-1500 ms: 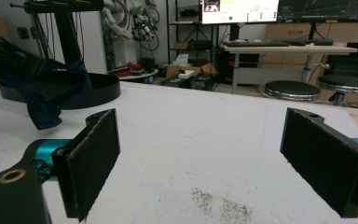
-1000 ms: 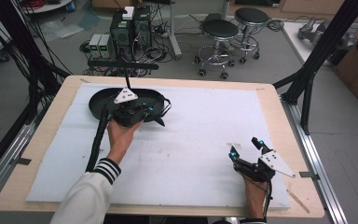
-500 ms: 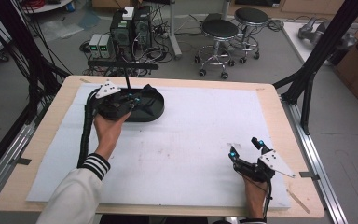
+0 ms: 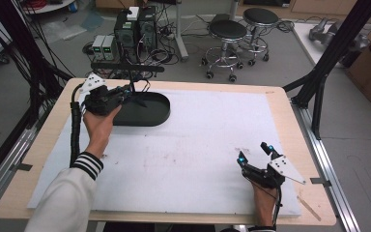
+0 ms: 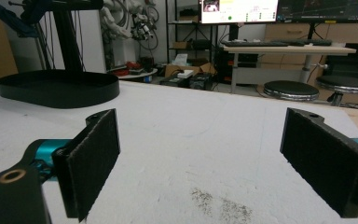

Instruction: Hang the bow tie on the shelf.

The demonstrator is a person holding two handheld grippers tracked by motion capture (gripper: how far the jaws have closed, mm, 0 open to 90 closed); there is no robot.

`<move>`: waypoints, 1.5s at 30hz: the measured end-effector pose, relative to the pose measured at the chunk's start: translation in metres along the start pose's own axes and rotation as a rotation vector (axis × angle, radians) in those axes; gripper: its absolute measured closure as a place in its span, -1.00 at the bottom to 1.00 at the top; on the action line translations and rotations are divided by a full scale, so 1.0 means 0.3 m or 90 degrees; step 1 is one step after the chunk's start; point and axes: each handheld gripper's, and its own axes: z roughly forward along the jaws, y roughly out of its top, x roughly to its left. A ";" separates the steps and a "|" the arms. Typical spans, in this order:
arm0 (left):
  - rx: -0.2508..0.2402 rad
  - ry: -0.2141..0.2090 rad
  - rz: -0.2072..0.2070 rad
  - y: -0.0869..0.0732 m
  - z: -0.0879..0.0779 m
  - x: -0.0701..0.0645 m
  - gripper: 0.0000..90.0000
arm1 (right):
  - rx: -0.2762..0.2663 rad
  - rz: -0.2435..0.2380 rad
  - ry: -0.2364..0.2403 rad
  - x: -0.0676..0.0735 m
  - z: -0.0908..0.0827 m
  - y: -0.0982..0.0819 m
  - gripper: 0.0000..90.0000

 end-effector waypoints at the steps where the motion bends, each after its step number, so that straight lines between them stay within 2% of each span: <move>1: -0.005 0.005 0.003 0.005 -0.001 0.008 0.88 | 0.000 0.000 0.000 0.000 0.000 0.000 -0.76; 4: -0.009 0.015 0.010 0.011 0.006 0.023 0.88 | 0.001 0.003 0.000 0.000 0.000 0.000 -0.76; 6: -0.020 0.024 -0.003 0.010 0.010 0.035 0.88 | 0.001 0.002 0.000 0.000 0.000 0.000 -0.76; 10: -0.019 0.044 -0.021 -0.003 0.028 0.064 0.88 | 0.000 0.005 0.001 -0.002 -0.001 0.000 -0.76; 13: -0.023 0.047 -0.036 -0.011 0.038 0.080 0.88 | 0.000 0.003 0.001 -0.001 -0.001 0.000 -0.76; 18: -0.026 0.049 -0.039 -0.018 0.048 0.093 0.88 | 0.000 0.005 0.001 -0.001 -0.001 0.000 -0.76; 22: -0.033 0.053 -0.054 -0.026 0.063 0.109 0.89 | 0.000 0.005 0.000 0.000 -0.001 0.000 -0.76; 24: -0.029 0.052 -0.048 -0.024 0.068 0.111 0.89 | 0.001 0.005 0.000 0.000 -0.001 0.000 -0.76; 25: -0.020 0.052 -0.019 -0.010 0.080 0.106 0.89 | 0.001 0.005 0.000 -0.001 -0.001 0.000 -0.76; 27: -0.027 0.045 -0.020 0.001 0.090 0.103 0.88 | 0.001 0.006 0.000 -0.002 0.000 0.000 -0.76; 29: -0.016 0.056 -0.013 0.007 0.103 0.107 0.88 | 0.001 0.007 0.001 -0.002 0.000 0.000 -0.76; 33: -0.016 0.073 -0.026 -0.004 0.116 0.141 0.88 | 0.000 0.005 0.001 -0.002 0.000 0.000 -0.76; 37: -0.022 0.071 -0.039 -0.013 0.129 0.164 0.88 | -0.003 0.004 0.000 -0.001 -0.002 -0.001 -0.76; 39: -0.023 0.072 -0.036 -0.013 0.132 0.161 0.88 | -0.003 0.002 -0.001 -0.002 -0.001 0.000 -0.76; 40: -0.019 0.071 -0.026 -0.012 0.140 0.158 0.88 | 0.000 0.006 0.000 -0.001 -0.001 0.000 -0.76; 44: -0.004 0.069 -0.026 -0.020 0.152 0.156 0.88 | 0.001 0.004 -0.001 0.000 -0.001 0.000 -0.76; 45: 0.007 0.070 -0.019 -0.027 0.161 0.154 0.88 | -0.001 0.001 0.000 0.000 0.000 0.000 -0.76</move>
